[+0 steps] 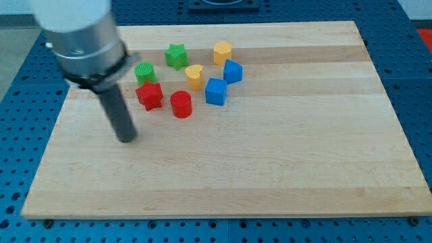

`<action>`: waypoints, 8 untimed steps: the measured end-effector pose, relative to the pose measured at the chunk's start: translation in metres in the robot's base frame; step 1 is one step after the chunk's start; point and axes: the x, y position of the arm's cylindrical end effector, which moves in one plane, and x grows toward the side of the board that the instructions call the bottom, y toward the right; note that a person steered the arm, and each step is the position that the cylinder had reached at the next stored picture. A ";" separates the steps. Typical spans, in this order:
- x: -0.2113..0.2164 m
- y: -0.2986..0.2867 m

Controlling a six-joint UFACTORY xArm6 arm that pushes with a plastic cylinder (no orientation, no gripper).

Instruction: Move the red star left to the red circle

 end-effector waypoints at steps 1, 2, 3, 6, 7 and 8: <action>-0.043 -0.045; -0.072 -0.050; -0.090 -0.045; -0.112 0.068; -0.132 0.100; -0.138 0.121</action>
